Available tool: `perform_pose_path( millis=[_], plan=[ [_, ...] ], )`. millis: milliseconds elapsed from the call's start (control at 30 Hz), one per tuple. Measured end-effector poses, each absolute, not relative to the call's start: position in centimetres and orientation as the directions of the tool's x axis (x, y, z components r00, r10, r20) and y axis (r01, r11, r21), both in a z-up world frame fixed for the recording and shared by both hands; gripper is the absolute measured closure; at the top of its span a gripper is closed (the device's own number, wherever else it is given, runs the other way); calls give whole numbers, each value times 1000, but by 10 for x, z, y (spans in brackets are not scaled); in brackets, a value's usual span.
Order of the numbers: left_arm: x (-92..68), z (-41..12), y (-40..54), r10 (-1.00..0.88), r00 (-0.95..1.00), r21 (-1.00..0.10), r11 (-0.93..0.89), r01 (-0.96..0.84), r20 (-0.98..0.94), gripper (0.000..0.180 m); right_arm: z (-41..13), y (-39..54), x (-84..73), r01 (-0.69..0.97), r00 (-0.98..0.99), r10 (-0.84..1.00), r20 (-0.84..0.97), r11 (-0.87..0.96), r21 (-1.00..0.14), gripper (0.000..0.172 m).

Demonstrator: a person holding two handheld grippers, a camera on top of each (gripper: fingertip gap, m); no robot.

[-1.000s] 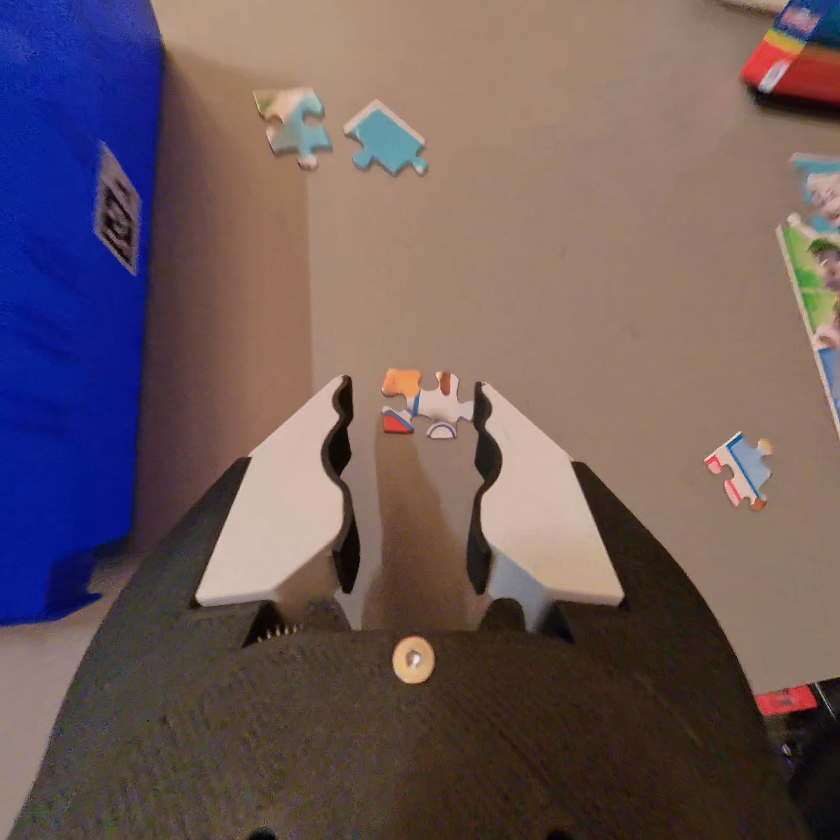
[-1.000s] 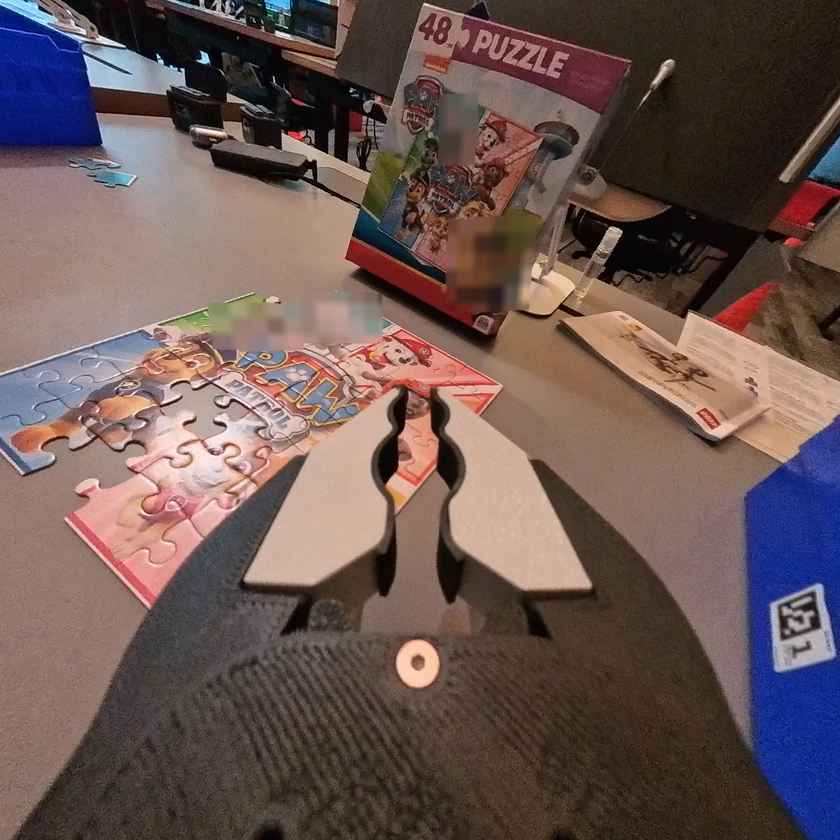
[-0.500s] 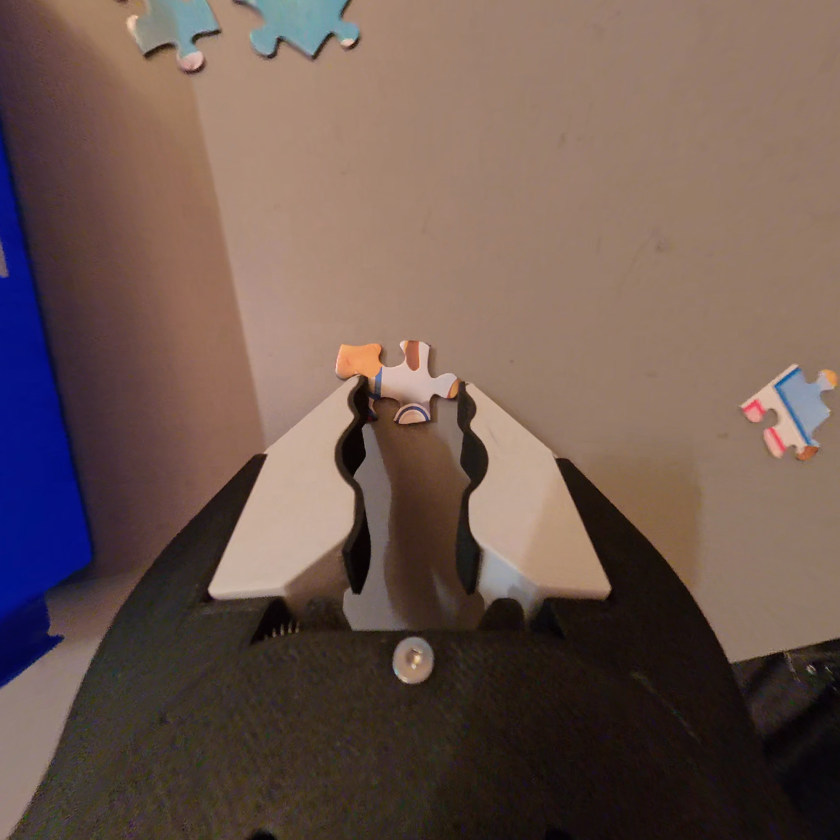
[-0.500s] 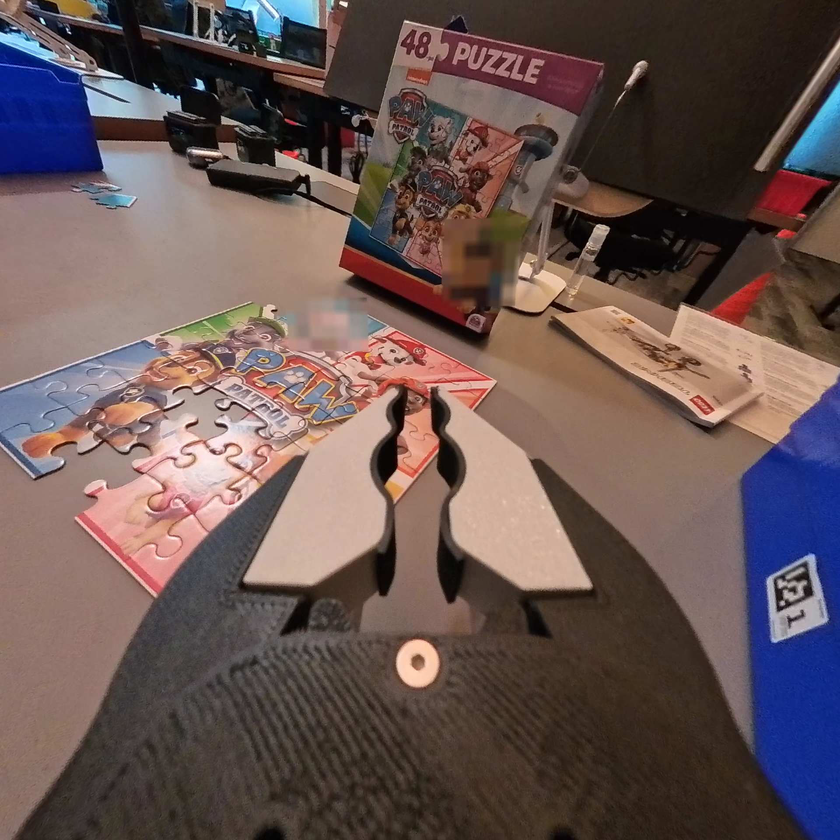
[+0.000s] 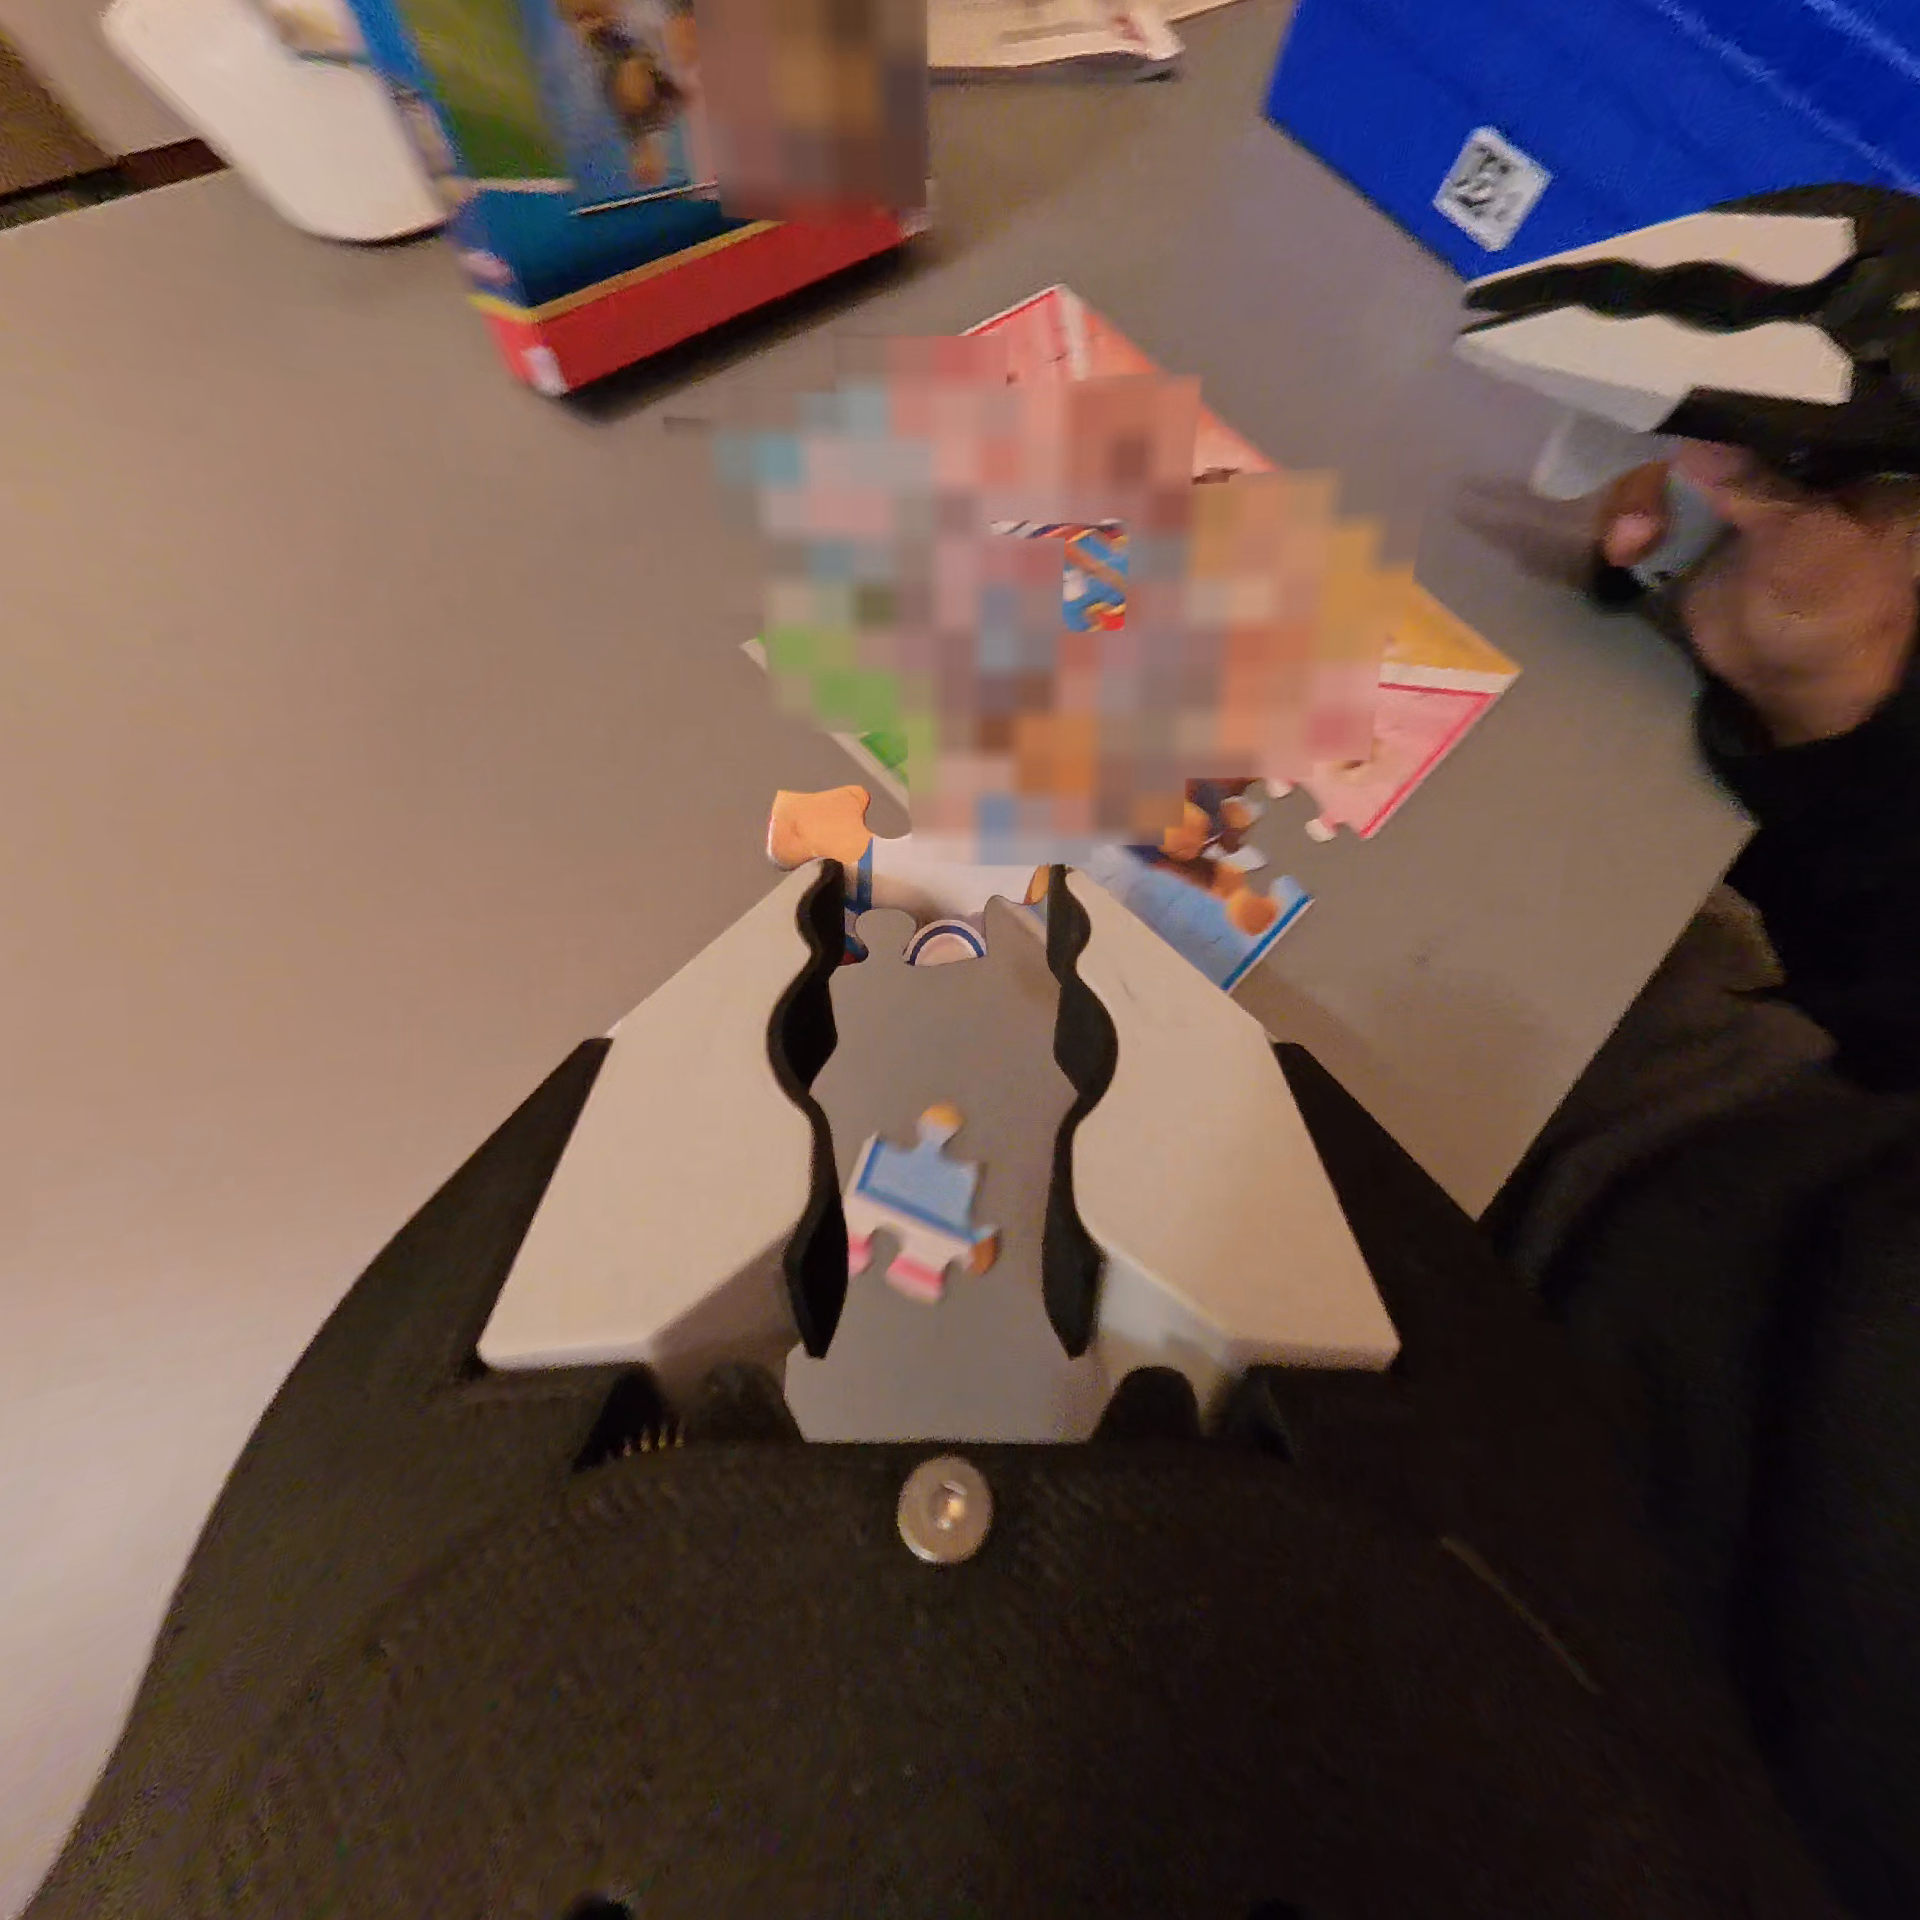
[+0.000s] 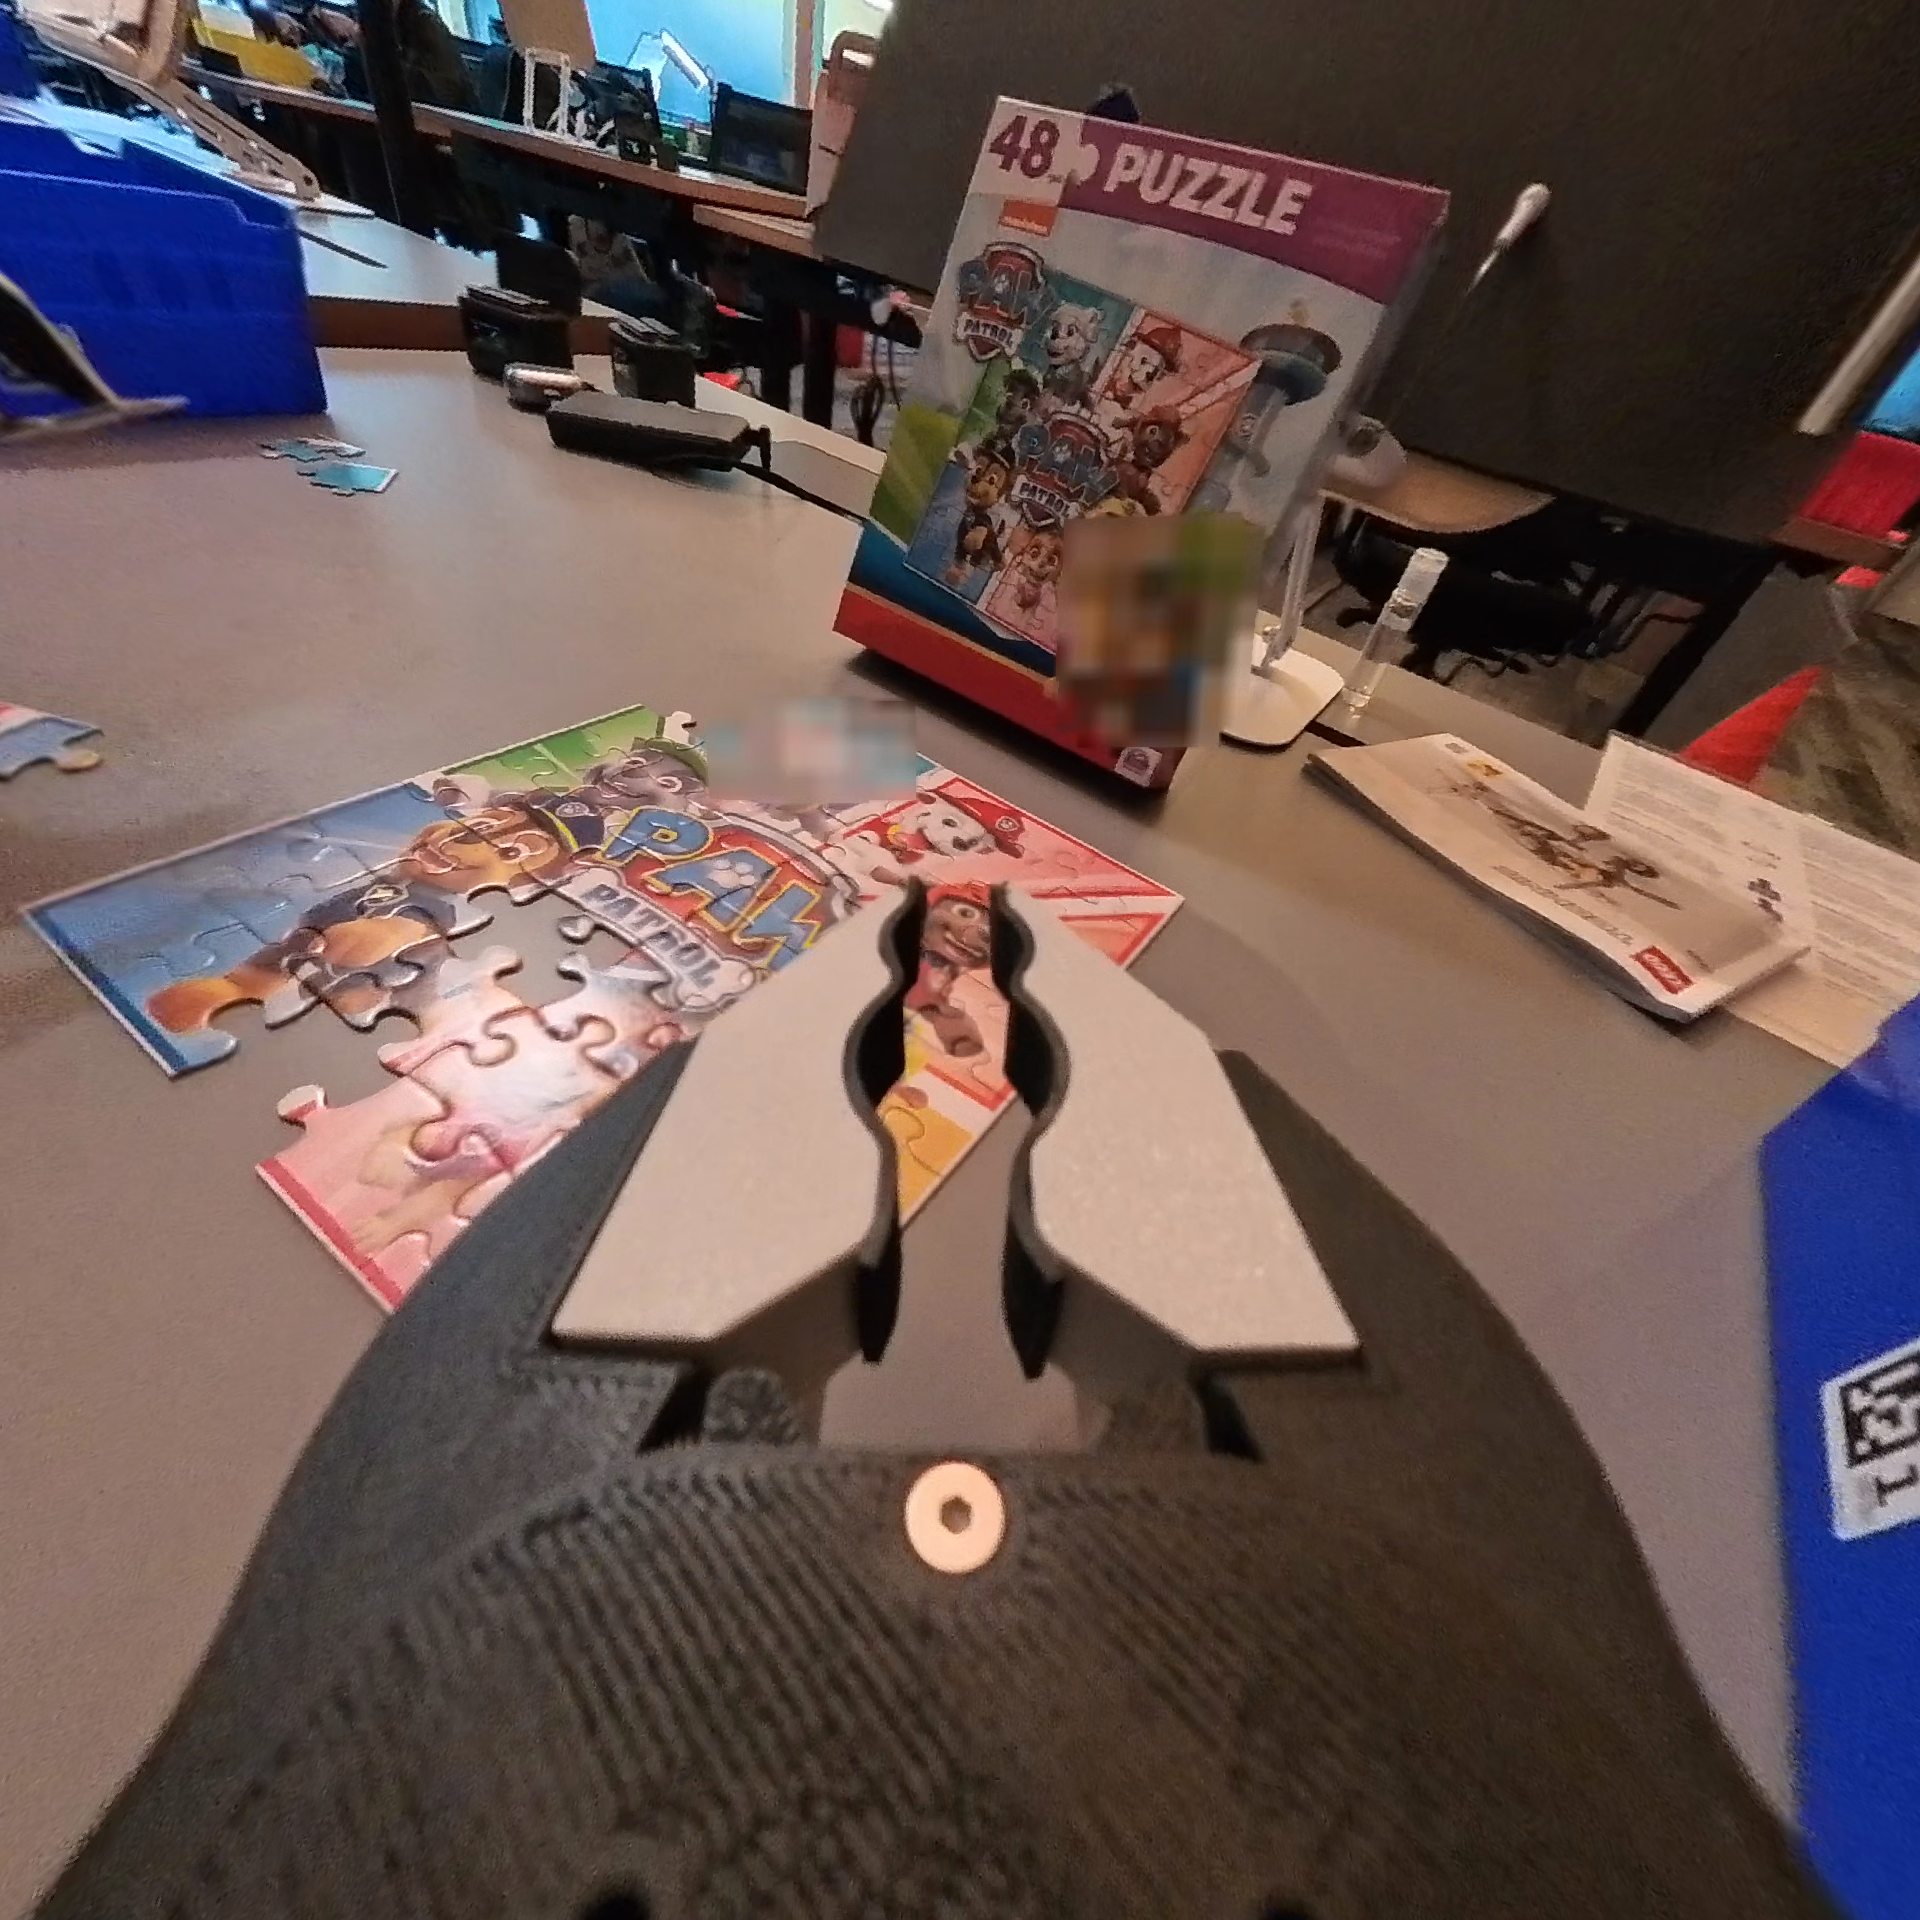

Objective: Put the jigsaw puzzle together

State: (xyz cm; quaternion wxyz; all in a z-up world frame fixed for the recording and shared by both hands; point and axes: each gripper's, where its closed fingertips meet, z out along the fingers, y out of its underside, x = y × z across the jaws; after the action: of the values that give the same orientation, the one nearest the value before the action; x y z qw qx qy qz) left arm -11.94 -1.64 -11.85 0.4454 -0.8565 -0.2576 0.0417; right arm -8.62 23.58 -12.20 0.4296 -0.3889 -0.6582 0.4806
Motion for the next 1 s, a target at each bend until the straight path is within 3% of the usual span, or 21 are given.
perform_pose_path(
  millis=[267,400,567,867,1000],
  plan=[
    [-92,-108,54,313,913,-879,-314,358,260,143,-100,176,-67,-117,-449,817,361,347,-931,155],
    [-90,-112,67,332,942,-918,-356,175,50,143,-72,135,-46,-206,-611,769,189,75,-976,153],
    [-75,-120,87,292,945,-907,-421,-9,-145,142,-73,125,-51,-8,-728,671,-140,-212,-977,134],
    [-50,-125,108,207,940,-885,-438,-157,-270,142,-96,117,-56,258,-747,549,-374,-279,-925,130],
    [-41,-120,113,178,942,-891,-413,-190,-283,142,-99,112,-52,326,-764,480,-431,-291,-900,141]
  ],
)
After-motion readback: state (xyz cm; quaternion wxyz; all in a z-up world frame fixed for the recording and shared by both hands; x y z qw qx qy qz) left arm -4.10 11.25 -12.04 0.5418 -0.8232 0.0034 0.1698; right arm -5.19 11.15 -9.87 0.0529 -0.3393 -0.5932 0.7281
